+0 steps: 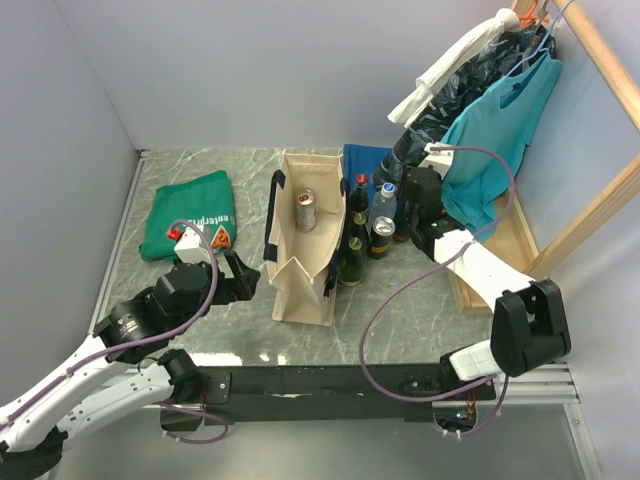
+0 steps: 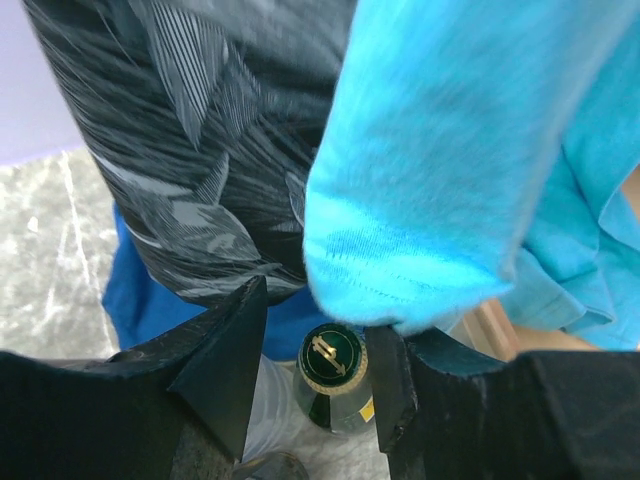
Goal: Take the beverage out of the canvas bag
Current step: Place the drink at the center of the board, then take out the drink from the canvas bag.
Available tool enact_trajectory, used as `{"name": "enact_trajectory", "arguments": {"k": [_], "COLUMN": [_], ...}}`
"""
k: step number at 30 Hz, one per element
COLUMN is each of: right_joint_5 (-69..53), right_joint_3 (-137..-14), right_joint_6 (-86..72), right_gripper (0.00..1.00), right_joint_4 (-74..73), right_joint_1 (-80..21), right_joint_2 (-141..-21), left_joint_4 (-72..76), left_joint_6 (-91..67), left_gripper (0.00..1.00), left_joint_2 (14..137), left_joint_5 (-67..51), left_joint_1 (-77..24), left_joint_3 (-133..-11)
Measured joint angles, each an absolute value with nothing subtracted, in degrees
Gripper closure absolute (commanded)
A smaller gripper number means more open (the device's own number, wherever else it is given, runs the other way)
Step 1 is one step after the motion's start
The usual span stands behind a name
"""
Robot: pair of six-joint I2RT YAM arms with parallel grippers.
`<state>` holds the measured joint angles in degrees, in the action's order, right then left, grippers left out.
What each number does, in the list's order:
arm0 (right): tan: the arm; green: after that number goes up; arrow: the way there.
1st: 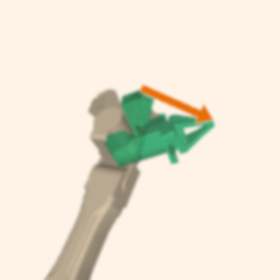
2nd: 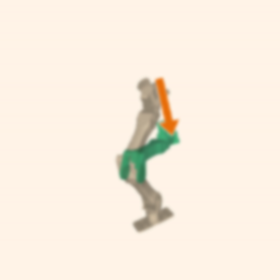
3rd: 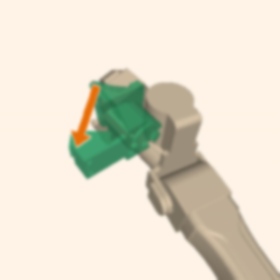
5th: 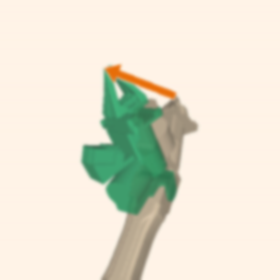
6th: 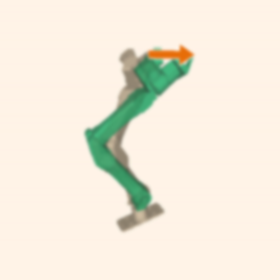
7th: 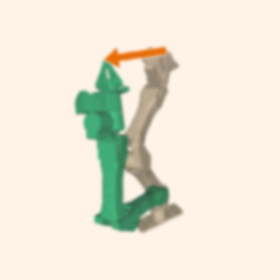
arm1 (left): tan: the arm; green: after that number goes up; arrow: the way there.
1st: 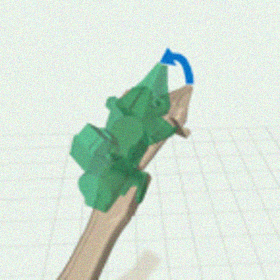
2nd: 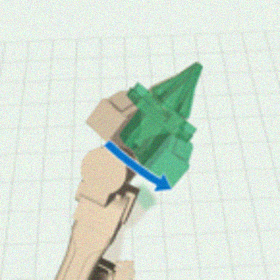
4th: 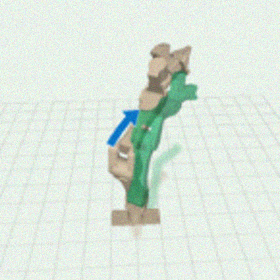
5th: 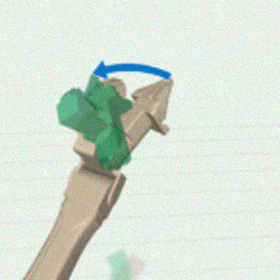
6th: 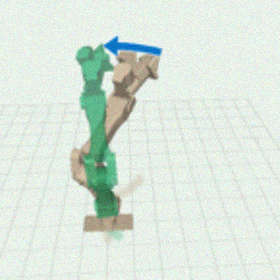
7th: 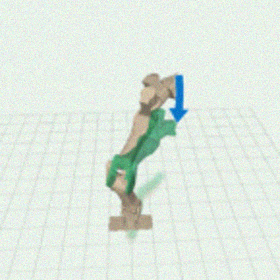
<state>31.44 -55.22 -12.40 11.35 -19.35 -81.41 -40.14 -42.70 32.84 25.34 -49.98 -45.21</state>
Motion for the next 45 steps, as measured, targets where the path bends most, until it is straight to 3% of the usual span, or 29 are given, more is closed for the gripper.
{"name": "enact_trajectory", "arguments": {"k": [15, 28, 31, 40, 45], "right_joint_5": [31.6, 31.3, 29.1, 12.2, 8.7], "right_joint_3": [-57.6, -67.7, -69.0, -78.5, -82.4], "right_joint_6": [-9.4, -9.6, -9.6, -8.3, -6.7], "right_gripper": [0.47, 0.29, 0.23, 0.22, 0.21], "right_joint_4": [5.0, -11.5, -15.6, -26.1, -28.4], "right_joint_1": [-21.7, -22.4, -22.5, -23.6, -27.4], "right_joint_2": [-72.4, -67.0, -66.0, -66.8, -68.2], "left_joint_4": [-40.1, -40.1, -40.1, -40.1, -40.1], "left_joint_6": [-42.7, -42.7, -42.7, -42.7, -42.7], "left_gripper": [0.04, 0.04, 0.04, 0.04, 0.04], "left_joint_2": [31.9, 31.0, 31.0, 31.0, 30.9], "left_joint_5": [25.3, 25.3, 25.3, 25.3, 25.3], "left_joint_1": [-50.0, -50.0, -50.0, -50.0, -50.0], "left_joint_3": [-45.2, -45.2, -45.2, -45.2, -45.2]}}
